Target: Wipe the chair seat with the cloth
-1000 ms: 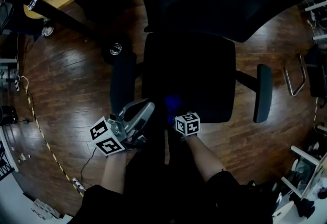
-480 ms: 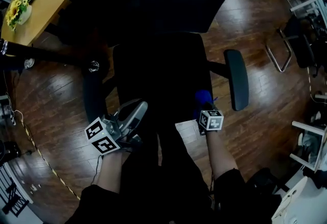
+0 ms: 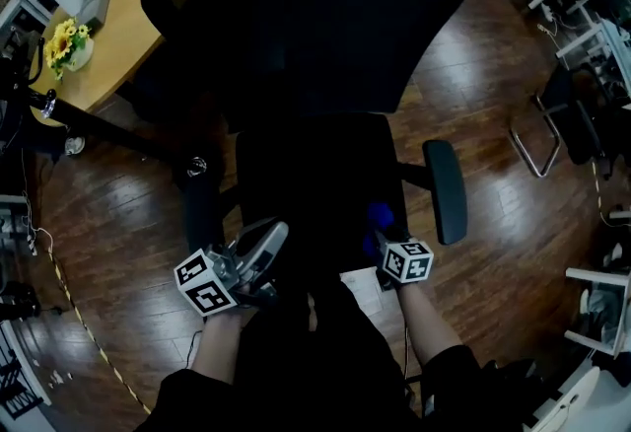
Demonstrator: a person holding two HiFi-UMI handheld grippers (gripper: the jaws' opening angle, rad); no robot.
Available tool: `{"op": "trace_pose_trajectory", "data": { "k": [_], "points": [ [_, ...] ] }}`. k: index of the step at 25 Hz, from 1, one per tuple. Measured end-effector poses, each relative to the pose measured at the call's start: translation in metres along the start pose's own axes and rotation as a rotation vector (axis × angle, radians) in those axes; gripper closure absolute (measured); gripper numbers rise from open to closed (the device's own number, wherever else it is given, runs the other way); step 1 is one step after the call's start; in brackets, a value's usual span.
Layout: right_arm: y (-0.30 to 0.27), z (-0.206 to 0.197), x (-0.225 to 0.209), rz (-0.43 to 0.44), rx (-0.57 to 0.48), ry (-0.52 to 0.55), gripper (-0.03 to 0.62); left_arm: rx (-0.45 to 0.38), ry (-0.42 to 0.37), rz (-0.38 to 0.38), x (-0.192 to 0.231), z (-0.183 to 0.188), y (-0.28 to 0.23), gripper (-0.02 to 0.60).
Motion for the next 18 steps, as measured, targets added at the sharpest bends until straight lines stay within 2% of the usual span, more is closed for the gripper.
{"op": "trace_pose_trajectory", "data": {
  "k": [6, 10, 14, 18],
  "points": [
    [0.096, 0.136, 0.132, 0.347, -0.357, -0.023, 0.533, -0.017, -0.084, -0.106, -0.082, 0.032, -0.009, 0.589],
    [0.18, 0.201, 0.196, 0.547, -0.536, 0.021, 0.533, -0.008, -0.169, -0.176, -0.142, 0.044, -0.015, 0.589],
    [0.241, 0.234, 0.226, 0.648, -0.654, 0.042, 0.533, -0.029, -0.226, -0.213, -0.177, 0.052, -0.013, 0.589],
    [0.268, 0.243, 0.226, 0.668, -0.691, 0.032, 0.533, -0.086, -0.241, -0.208, -0.194, 0.053, -0.021, 0.589]
  ]
}}
Point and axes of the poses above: the fingertips, and each gripper's own axes: y backward along the fingers, x to its left, z out of its top, the point moved 2 cm from there along y, backward along the fingers, and after that the axes turned 1 degree about x, right-handed, at the moved point
